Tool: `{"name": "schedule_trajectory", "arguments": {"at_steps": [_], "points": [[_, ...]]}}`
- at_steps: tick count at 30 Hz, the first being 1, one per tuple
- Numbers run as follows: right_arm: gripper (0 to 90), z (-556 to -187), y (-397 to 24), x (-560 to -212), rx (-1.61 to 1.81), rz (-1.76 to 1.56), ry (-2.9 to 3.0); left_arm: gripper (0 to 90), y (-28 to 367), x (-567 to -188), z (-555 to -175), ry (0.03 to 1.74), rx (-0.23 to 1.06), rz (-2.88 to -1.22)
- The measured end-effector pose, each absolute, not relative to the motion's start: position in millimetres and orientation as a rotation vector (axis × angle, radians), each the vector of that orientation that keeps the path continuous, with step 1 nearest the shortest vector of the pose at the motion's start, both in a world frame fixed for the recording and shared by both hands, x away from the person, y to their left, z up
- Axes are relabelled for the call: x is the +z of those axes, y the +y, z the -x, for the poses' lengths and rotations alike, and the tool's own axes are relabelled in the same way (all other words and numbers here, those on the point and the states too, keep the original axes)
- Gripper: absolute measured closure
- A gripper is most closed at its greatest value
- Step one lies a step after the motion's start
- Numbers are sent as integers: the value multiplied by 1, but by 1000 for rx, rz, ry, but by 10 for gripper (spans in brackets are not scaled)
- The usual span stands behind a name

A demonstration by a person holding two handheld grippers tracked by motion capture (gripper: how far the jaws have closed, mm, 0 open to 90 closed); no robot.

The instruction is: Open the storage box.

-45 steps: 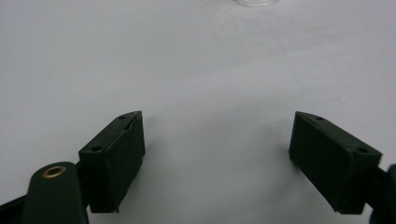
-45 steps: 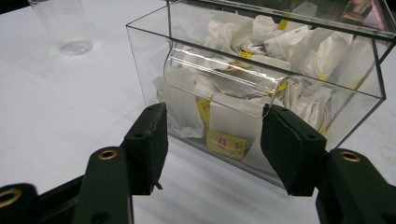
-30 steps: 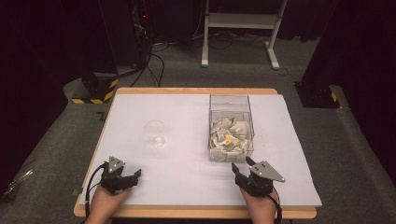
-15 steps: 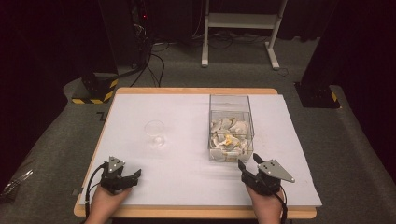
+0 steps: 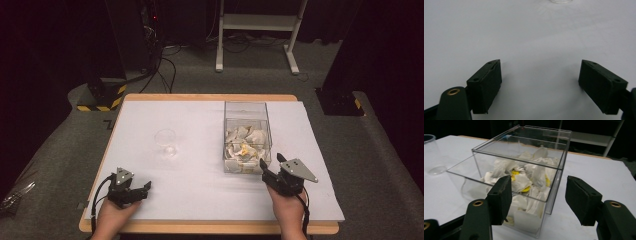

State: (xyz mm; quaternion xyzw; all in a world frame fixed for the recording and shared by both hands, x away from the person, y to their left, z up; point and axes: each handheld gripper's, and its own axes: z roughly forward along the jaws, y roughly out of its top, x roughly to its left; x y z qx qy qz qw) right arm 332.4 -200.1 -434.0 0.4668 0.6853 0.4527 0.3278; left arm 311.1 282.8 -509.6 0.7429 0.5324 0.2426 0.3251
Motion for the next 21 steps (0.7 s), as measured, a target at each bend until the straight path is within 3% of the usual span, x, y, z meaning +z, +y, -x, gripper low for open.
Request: {"name": "schedule_trajectory", "arguments": {"at_steps": [9, 15, 21], "points": [[491, -359, -206, -431, 1129, -1272, 1792, 191, 283, -510, -311, 1396, 634, -1947], [667, -368, -204, -432, 1106, -1287, 1805, 191, 283, -510, -311, 1398, 634, -1941], [726, -370, -203, -435, 1085, -1290, 1830, 191, 283, -510, -311, 1398, 635, -1941]]}}
